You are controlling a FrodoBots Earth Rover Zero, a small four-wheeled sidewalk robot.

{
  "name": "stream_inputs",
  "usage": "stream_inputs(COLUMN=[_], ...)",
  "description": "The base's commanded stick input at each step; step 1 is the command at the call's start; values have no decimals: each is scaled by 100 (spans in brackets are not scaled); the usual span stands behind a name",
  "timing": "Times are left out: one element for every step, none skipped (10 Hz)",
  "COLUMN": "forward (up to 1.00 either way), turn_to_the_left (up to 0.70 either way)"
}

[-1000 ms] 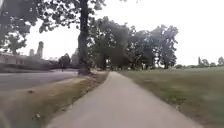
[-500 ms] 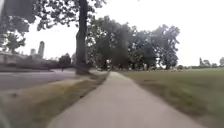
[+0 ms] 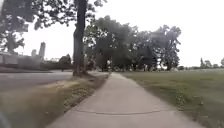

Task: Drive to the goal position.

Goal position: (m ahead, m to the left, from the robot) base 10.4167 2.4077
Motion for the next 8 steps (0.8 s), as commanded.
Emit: stream_inputs(forward=[100, 100, 100, 100, 100, 100, 100, 100], turn_to_the_left=[0, 0, 0, 0, 0, -9, -39, -40])
